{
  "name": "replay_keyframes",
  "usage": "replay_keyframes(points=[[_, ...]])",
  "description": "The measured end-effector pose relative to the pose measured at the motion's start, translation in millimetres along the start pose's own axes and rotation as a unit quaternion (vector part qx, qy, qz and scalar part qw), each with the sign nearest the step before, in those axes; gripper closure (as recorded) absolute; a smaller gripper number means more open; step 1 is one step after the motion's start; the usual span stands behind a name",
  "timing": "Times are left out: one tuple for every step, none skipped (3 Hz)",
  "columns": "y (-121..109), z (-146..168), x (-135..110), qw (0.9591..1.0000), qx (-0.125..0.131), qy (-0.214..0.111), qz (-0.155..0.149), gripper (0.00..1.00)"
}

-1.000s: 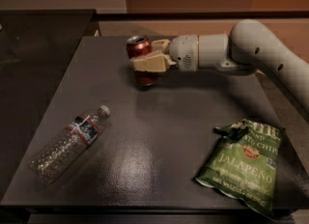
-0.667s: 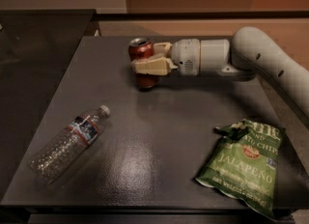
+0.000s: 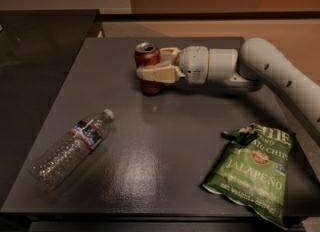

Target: Place coke can upright

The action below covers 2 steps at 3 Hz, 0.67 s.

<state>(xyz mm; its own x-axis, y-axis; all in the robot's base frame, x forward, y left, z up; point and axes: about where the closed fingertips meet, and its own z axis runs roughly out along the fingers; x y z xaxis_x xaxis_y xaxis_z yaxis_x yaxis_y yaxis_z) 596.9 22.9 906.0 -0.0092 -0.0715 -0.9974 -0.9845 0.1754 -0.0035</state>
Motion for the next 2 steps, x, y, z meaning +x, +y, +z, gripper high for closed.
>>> replay_keyframes(points=[[0.4,-1.7,4.8,0.9999,-0.003,-0.008,-0.011,0.0],[0.5,-1.6,4.8,0.9999,-0.003,-0.008,-0.011,0.0]])
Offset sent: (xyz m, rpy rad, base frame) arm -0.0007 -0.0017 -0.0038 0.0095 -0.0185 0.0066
